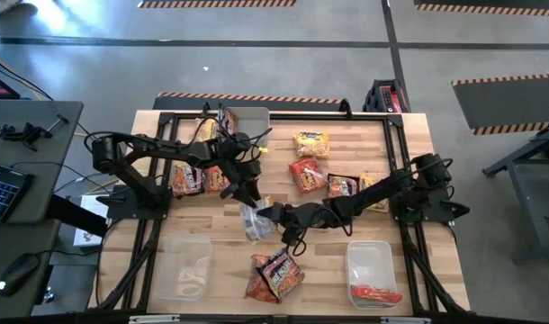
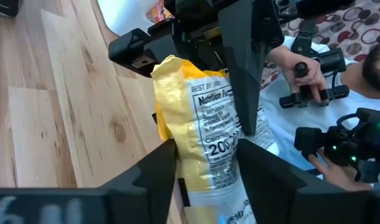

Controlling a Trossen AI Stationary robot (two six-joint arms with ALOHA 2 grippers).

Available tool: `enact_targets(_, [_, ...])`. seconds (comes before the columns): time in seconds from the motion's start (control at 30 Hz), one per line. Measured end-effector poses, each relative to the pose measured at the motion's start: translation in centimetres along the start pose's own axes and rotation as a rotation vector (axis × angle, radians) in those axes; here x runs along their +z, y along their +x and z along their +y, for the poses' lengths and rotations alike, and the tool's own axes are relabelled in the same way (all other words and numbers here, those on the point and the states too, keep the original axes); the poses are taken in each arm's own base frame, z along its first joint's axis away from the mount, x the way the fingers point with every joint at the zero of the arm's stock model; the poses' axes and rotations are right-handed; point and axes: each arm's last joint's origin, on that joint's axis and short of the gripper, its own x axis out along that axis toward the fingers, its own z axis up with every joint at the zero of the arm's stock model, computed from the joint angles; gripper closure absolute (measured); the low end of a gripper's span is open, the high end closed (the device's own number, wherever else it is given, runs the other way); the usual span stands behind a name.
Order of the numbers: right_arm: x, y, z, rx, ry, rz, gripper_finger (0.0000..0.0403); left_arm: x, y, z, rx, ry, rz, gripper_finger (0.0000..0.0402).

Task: Sort Maruchan noodles
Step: Put the bottom left yellow noodle pack into the transparent bin

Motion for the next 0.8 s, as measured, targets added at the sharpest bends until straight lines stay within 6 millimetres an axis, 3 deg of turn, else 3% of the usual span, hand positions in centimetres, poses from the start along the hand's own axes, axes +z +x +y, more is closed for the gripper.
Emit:
enact_targets(0.13, [0.00,0.00,-0.03,-0.003,-0.020,0.000,0.0306,-0.02,0.00,-0.01,-0.005,0.000,0.001,0.0277])
enact_targets(0.33, [0.01,-0.01,-0.22,-0.024,-0.030,-0.005,0.0298,-0.01,0.00,-0.11,-0.038,0.015,0.005,0.0291])
enact_targets(0.57, [-0.40,0.06,-0.58,-0.057,0.033,0.057,0.0235,0.09,-0.23,-0.05,-0.050,0.057,-0.002,0.0297])
enact_targets(0.8, [-0.78,-0.01,-0.85,-0.085,0.108,0.186,0.0177,0.20,-0.93,0.27,-0.052,0.053,-0.019,0.0336])
